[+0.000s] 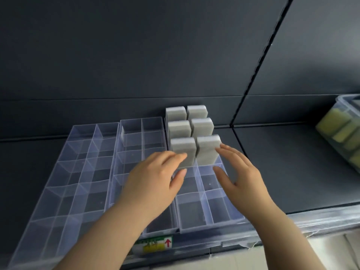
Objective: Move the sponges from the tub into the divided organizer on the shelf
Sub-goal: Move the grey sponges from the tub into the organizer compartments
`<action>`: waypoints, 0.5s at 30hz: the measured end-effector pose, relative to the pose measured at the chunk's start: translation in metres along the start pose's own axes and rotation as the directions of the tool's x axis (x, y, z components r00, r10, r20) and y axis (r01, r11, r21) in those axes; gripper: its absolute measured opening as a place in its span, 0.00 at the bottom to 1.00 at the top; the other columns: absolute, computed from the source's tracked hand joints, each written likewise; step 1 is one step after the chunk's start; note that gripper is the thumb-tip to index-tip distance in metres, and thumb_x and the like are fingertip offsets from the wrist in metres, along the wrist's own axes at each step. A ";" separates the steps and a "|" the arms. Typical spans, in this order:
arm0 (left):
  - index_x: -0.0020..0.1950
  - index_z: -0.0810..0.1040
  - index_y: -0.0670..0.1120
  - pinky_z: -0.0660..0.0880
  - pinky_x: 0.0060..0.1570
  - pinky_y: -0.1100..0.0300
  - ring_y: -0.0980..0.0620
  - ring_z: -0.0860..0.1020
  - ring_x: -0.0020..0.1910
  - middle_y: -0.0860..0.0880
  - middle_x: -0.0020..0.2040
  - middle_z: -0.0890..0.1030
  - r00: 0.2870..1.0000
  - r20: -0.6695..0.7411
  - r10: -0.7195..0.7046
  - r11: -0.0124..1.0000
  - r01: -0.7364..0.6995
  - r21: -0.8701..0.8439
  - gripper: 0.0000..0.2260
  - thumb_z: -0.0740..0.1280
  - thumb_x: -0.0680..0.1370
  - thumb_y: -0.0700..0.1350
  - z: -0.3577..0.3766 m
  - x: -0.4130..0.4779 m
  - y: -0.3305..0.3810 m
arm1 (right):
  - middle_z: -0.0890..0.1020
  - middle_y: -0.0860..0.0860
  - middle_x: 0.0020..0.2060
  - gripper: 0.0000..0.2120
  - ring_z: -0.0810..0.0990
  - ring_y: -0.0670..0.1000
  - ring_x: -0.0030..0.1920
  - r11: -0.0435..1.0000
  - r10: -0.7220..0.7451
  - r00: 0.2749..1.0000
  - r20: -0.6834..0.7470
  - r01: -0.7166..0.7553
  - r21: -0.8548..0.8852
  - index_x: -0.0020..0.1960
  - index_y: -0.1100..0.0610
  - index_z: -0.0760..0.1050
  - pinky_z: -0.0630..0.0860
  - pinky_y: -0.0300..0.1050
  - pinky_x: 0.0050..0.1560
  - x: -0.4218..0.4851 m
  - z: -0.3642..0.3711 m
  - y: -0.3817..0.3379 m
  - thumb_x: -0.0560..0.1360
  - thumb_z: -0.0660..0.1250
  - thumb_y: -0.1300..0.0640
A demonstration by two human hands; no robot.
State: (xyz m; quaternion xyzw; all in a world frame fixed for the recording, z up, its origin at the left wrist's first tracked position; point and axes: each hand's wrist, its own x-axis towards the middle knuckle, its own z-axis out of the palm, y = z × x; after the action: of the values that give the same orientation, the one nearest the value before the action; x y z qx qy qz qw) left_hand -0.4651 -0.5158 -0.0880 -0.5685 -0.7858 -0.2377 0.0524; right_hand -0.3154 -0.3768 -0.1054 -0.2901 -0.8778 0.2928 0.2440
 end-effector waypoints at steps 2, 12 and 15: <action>0.59 0.78 0.46 0.77 0.39 0.58 0.50 0.80 0.49 0.50 0.52 0.81 1.000 0.005 -0.008 1.000 0.008 -0.012 0.15 0.70 0.73 0.46 0.002 -0.005 0.012 | 0.67 0.36 0.64 0.20 0.64 0.35 0.64 1.000 -0.010 1.000 -0.005 0.010 0.000 0.67 0.48 0.69 0.56 0.19 0.60 -0.011 -0.007 0.005 0.75 0.65 0.54; 0.61 0.78 0.49 0.75 0.44 0.58 0.51 0.79 0.51 0.52 0.53 0.80 0.997 0.008 0.083 0.990 -0.081 -0.117 0.15 0.68 0.74 0.47 0.049 -0.032 0.160 | 0.70 0.38 0.62 0.20 0.65 0.34 0.63 0.998 0.062 0.995 -0.073 -0.062 0.001 0.66 0.47 0.70 0.58 0.21 0.58 -0.123 -0.105 0.077 0.74 0.66 0.53; 0.67 0.70 0.56 0.68 0.53 0.62 0.57 0.70 0.60 0.59 0.62 0.74 0.987 0.119 0.109 0.981 -0.087 -0.174 0.17 0.59 0.78 0.53 0.088 -0.037 0.221 | 0.71 0.38 0.61 0.20 0.67 0.37 0.62 0.982 0.177 0.980 -0.092 -0.182 -0.043 0.66 0.48 0.70 0.56 0.18 0.56 -0.180 -0.144 0.116 0.74 0.67 0.54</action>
State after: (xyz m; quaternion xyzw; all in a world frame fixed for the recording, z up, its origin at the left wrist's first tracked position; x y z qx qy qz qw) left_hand -0.2330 -0.4570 -0.1093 -0.6230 -0.7357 -0.2635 -0.0345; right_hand -0.0591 -0.3641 -0.1257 -0.3870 -0.8436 0.2781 0.2476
